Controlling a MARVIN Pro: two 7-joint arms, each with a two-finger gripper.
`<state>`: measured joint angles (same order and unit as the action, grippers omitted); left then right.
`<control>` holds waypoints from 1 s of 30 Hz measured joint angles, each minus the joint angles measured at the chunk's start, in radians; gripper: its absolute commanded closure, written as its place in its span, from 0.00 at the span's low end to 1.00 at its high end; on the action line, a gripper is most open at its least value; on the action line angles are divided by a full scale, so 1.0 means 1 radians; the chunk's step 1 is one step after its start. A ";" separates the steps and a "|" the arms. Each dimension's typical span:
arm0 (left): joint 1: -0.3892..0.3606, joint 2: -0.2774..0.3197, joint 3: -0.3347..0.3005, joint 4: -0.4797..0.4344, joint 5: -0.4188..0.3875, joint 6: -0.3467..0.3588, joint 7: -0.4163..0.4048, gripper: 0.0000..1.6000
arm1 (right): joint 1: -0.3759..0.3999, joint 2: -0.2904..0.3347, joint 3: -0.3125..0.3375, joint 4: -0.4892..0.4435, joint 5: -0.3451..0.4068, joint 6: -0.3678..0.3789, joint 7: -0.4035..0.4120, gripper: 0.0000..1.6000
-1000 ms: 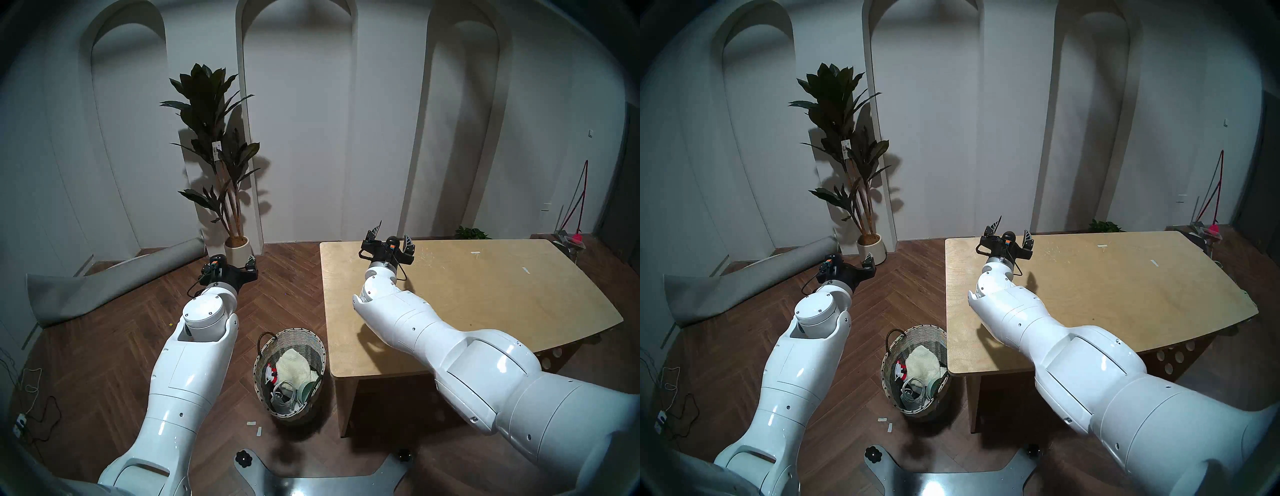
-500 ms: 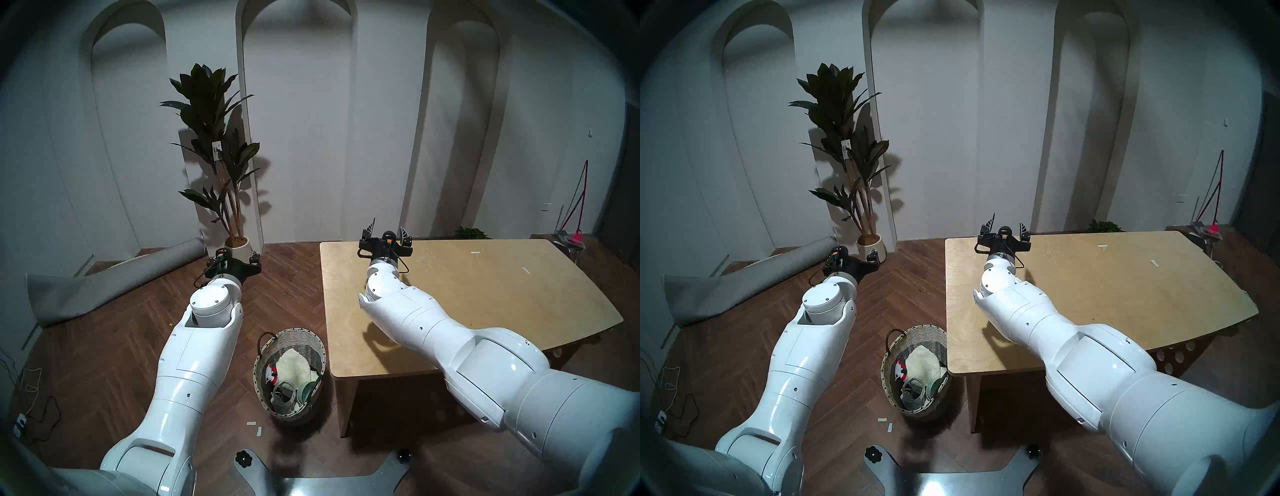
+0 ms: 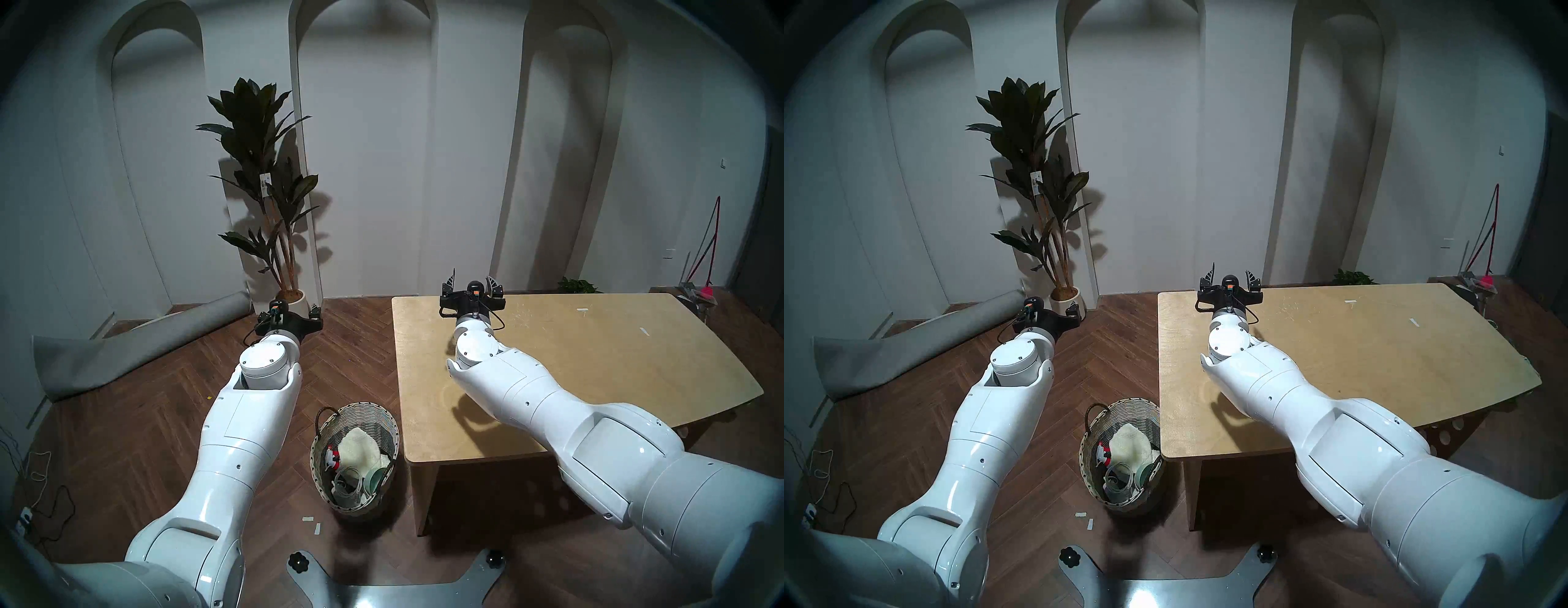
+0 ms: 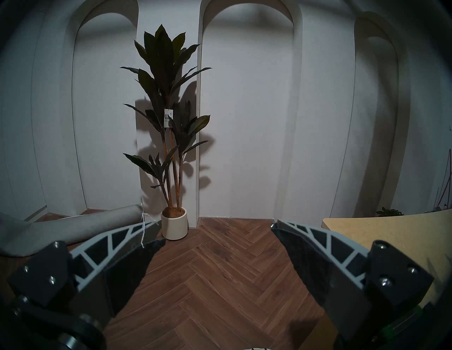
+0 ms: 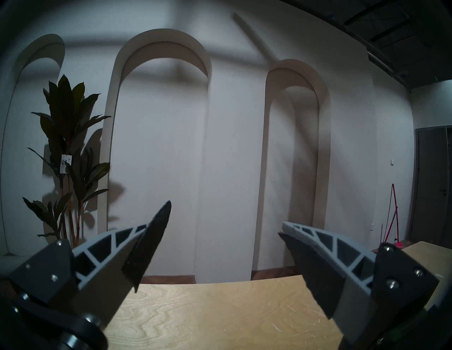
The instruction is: Load the items into the basket from the rear
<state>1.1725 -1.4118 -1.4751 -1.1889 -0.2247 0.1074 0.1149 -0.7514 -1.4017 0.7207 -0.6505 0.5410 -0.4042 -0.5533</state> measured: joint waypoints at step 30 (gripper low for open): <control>-0.110 -0.023 0.012 0.175 0.038 -0.079 0.004 0.00 | -0.119 0.164 -0.001 -0.333 0.073 0.135 0.093 0.00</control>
<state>1.0629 -1.4348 -1.4628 -1.0139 -0.1864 0.0279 0.1186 -0.8706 -1.2374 0.7198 -0.9832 0.6142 -0.2694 -0.4607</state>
